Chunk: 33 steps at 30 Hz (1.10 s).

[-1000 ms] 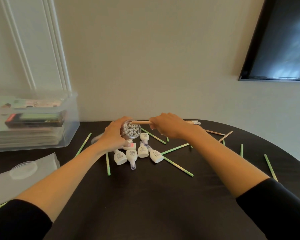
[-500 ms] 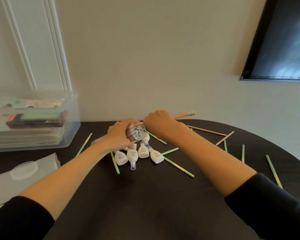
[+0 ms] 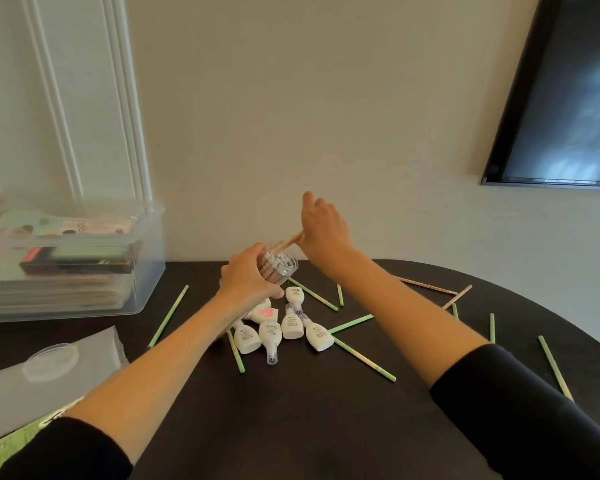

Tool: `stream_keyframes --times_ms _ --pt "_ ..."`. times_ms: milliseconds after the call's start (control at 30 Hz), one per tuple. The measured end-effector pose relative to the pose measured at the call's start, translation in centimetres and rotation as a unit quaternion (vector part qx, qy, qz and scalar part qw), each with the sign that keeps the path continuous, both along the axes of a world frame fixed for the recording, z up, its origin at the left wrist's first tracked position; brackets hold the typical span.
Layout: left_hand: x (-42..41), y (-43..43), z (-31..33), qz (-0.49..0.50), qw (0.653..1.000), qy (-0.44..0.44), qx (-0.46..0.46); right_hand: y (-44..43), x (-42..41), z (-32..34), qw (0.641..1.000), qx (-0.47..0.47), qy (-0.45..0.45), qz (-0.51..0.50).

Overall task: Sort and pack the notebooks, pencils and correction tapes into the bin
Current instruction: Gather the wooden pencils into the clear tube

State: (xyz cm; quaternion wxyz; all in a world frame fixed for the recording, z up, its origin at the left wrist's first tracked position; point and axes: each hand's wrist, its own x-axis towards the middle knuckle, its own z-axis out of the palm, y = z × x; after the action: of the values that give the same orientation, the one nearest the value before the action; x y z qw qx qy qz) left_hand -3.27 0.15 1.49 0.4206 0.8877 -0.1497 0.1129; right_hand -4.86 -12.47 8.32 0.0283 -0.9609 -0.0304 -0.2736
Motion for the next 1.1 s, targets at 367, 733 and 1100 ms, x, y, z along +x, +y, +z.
stream_keyframes --times_ms 367,733,1100 --pt "1.4 -0.3 -0.4 0.053 0.995 -0.045 0.064 -1.0 0.1 -4.1 0.820 0.500 0.148 0.237" --pt "4.1 -6.8 -0.9 0.014 0.964 -0.151 0.217 -15.9 2.6 -10.9 0.913 0.380 0.125 -0.077" --pt "9.6 -13.1 -1.7 0.010 0.933 -0.199 0.301 -25.3 9.2 -14.2 0.954 0.079 0.197 -0.211"
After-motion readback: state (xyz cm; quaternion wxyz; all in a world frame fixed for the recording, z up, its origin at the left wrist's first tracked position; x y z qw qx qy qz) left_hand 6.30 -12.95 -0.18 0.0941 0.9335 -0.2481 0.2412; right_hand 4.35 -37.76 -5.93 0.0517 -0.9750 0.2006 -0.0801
